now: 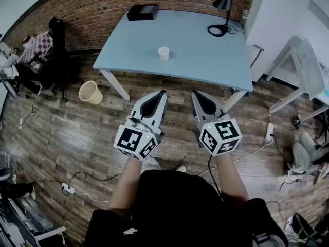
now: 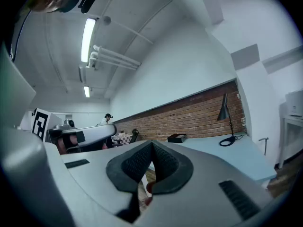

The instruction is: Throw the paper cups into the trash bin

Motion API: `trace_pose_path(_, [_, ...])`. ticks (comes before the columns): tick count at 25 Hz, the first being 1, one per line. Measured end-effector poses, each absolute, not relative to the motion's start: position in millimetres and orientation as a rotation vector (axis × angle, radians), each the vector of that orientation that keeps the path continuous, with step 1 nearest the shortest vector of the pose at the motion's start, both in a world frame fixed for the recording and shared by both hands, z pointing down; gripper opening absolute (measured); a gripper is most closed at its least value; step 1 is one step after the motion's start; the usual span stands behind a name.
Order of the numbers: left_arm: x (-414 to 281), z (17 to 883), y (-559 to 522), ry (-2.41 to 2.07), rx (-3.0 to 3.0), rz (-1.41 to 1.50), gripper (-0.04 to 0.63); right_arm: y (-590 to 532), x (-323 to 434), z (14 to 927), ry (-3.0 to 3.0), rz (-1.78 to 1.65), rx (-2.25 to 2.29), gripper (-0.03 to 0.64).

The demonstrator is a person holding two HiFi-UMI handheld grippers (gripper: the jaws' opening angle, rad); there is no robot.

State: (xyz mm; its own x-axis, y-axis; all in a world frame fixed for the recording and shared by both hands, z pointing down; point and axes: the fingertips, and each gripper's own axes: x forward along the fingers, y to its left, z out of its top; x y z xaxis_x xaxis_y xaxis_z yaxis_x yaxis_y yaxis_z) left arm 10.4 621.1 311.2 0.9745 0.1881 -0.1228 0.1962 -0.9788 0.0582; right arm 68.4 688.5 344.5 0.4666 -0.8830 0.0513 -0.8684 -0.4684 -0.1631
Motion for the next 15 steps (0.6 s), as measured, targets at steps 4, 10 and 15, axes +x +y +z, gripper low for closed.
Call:
trace_pose_path(4, [14.5,311.7,627.0,0.297,3.036,-0.173,0.009,692.6,70.5,344.7,1.558,-0.192,-2.584,0.002])
trace_pose_path(10, [20.1,310.4,629.7,0.285,3.048,-0.171,0.009,695.0,75.2,344.1,1.559,-0.185,-2.579,0.003])
trace_pose_path(15, [25.0,311.7,626.4,0.286,3.066,-0.168,0.009,688.1,81.0,348.4,1.558,-0.202,-2.587,0.003])
